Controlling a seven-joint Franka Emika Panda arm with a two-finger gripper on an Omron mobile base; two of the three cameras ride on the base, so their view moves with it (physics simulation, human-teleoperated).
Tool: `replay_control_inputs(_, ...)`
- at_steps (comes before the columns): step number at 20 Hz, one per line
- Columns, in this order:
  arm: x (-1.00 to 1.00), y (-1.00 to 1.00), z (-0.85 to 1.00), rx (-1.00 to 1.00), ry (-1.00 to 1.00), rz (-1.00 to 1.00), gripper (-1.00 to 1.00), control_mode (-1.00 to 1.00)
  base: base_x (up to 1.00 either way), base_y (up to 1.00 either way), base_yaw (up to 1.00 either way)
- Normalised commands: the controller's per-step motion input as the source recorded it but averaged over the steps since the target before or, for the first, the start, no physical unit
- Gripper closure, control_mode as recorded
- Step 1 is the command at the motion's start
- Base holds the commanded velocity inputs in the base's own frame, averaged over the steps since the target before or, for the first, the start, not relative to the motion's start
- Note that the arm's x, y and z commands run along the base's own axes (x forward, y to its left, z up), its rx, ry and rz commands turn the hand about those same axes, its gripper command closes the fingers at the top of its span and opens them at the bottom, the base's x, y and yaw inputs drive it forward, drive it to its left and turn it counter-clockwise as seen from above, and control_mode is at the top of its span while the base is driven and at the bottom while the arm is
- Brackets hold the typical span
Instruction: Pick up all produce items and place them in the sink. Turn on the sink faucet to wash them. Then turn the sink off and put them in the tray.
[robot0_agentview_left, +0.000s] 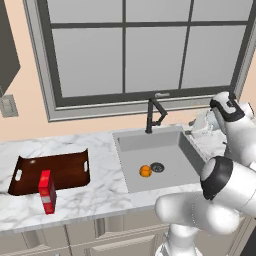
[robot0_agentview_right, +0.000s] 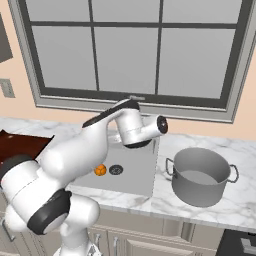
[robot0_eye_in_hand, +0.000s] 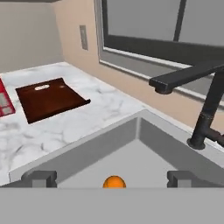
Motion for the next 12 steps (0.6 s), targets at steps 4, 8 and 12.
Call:
replay_control_inputs(4,0.0,0.36,-0.01,0.0,0.28,-0.43,-1.0,-1.0,0.0,0.0,0.0)
replay_control_inputs(8,0.0,0.43,-0.09,0.0,0.28,-0.43,-1.0,-1.0,0.0,0.0,0.0)
replay_control_inputs(12,0.0,0.51,-0.18,0.0,0.31,-0.4,-1.0,-1.0,0.0,0.0,0.0)
